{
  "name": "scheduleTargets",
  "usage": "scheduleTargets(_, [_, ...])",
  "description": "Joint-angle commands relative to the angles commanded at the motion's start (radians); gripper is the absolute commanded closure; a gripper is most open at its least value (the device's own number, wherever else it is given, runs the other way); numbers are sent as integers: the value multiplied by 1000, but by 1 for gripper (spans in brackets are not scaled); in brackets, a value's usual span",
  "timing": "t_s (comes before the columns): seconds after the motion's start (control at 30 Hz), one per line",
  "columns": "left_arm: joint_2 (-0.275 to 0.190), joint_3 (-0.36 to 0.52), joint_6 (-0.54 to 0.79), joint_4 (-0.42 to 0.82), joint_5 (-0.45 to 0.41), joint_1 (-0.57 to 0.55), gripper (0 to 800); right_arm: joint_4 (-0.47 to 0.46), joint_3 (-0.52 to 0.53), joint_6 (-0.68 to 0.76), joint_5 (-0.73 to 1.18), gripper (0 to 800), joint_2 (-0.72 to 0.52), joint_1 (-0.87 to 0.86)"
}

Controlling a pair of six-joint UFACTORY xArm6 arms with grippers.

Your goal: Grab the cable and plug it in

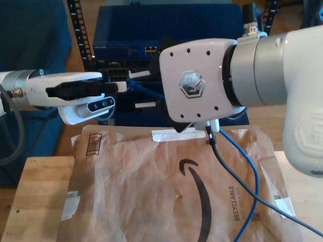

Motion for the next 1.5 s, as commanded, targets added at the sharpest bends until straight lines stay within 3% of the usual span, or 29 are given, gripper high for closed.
scheduleTargets(0.2, [12, 9, 0, -5, -2, 0, 784, 2, -2, -2, -9, 363, -2, 0])
scheduleTargets(0.6, [12, 23, 2, -6, 2, 0, 778, 0, 3, -3, -48, 366, 0, 23])
scheduleTargets(0.9, [11, 20, -2, -35, 23, 2, 770, 2, 6, -2, -49, 414, 2, 21])
scheduleTargets(1.03, [8, 20, -2, -35, 25, 2, 770, 2, 6, 3, -49, 513, 2, 21])
scheduleTargets(1.5, [11, 21, -5, -35, 28, 0, 770, 3, 5, 23, -49, 566, 2, 21])
